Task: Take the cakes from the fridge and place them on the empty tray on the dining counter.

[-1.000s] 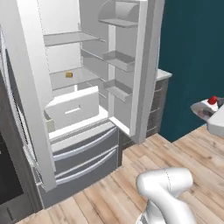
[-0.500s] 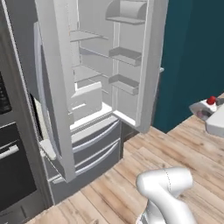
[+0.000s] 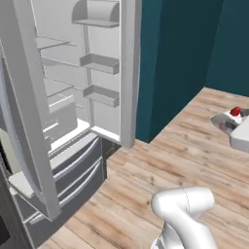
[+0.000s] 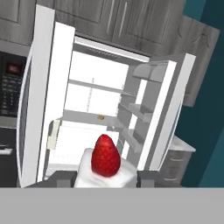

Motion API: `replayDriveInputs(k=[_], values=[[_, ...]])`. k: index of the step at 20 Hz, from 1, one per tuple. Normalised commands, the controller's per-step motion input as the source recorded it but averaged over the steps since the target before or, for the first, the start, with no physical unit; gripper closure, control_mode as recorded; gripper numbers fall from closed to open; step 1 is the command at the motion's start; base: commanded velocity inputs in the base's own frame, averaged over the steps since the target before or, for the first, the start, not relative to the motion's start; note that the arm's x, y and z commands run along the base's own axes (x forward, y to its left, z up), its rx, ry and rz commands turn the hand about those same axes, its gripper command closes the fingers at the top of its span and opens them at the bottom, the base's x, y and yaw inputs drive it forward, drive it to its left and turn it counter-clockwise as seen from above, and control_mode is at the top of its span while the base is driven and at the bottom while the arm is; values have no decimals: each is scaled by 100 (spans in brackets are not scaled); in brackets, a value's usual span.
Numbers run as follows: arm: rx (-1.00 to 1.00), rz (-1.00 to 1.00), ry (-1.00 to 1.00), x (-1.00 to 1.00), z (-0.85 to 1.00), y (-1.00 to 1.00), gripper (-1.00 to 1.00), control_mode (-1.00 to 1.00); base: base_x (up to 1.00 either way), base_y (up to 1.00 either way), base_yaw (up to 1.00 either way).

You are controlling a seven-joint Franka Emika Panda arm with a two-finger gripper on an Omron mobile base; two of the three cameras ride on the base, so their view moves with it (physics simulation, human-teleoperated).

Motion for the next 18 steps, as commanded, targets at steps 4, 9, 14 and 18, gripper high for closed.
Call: replayDriveInputs(k=[4, 9, 14, 18], values=[[0, 0, 0, 0, 0, 0, 100, 100, -9, 0, -45], [0, 0, 0, 0, 0, 0, 100, 100, -6, 0, -46], [0, 0, 0, 0, 0, 0, 100, 100, -8, 0, -46], [0, 0, 0, 0, 0, 0, 100, 100, -1, 0, -44]])
